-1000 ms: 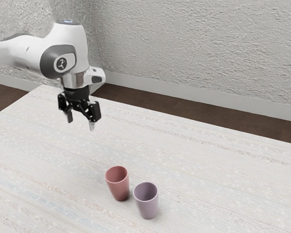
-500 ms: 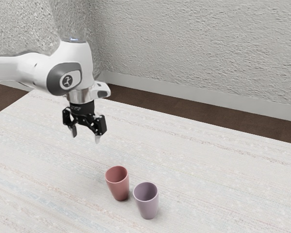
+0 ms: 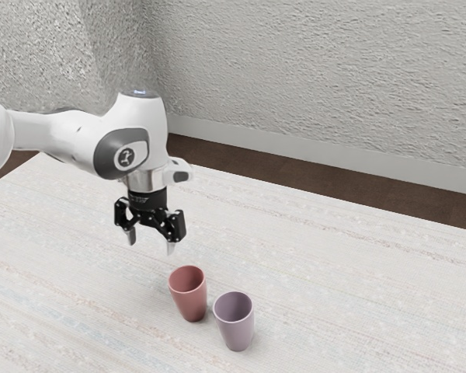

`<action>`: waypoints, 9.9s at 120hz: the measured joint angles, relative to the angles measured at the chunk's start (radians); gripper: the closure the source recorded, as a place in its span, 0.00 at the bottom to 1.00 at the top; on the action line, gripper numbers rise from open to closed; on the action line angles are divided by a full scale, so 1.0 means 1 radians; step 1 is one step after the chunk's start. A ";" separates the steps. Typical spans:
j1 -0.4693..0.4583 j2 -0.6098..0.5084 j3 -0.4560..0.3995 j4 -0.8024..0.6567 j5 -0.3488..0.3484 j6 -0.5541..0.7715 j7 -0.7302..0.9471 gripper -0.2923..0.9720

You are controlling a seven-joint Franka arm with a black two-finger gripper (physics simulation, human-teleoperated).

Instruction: Place the left cup onto the right cup

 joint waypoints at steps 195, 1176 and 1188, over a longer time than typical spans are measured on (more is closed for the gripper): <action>0.025 0.113 -0.050 -0.032 -0.042 0.102 -0.061 0.23; 0.061 0.008 -0.093 0.443 0.109 -0.152 -0.149 0.23; 0.058 0.010 -0.092 0.447 0.111 -0.158 -0.112 0.23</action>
